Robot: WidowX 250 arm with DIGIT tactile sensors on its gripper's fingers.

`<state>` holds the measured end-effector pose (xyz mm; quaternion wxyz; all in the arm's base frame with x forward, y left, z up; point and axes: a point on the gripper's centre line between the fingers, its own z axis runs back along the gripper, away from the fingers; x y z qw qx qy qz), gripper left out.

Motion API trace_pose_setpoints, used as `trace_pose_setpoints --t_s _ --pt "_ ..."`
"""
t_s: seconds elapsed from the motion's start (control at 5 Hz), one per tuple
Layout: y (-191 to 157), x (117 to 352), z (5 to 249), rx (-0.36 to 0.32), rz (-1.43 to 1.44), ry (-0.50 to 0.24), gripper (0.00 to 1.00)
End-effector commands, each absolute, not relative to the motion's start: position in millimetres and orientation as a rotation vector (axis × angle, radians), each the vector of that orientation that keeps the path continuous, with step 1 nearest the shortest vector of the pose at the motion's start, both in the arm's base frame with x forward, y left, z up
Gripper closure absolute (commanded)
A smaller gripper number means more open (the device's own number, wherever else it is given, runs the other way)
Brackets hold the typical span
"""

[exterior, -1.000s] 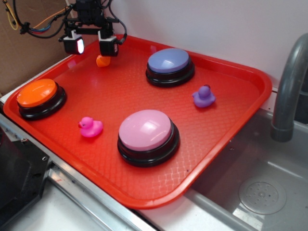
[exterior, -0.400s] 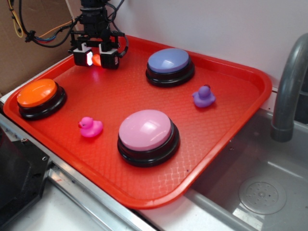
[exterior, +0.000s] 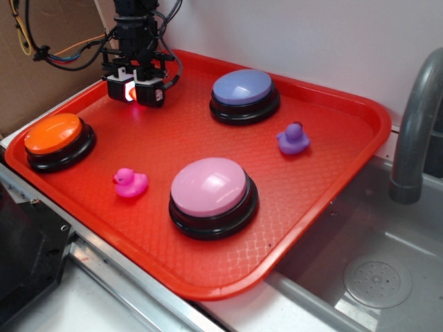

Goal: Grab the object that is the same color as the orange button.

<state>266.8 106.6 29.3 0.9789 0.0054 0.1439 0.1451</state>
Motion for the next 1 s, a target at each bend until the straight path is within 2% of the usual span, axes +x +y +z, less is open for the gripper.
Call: trace_pose_setpoints --t_s 0.0,0.2,0.4,0.8 --pt "60.8 228.2 133.1 0.048 -0.026 0.131 1.0" --pt "29.3 200.5 179.0 0.069 -0.065 0.065 1.0" --pt "20.8 179.4 204.4 0.063 -0.088 0.042 1.0" --pt "47.5 153.7 206.6 0.041 0.084 0.04 1.0"
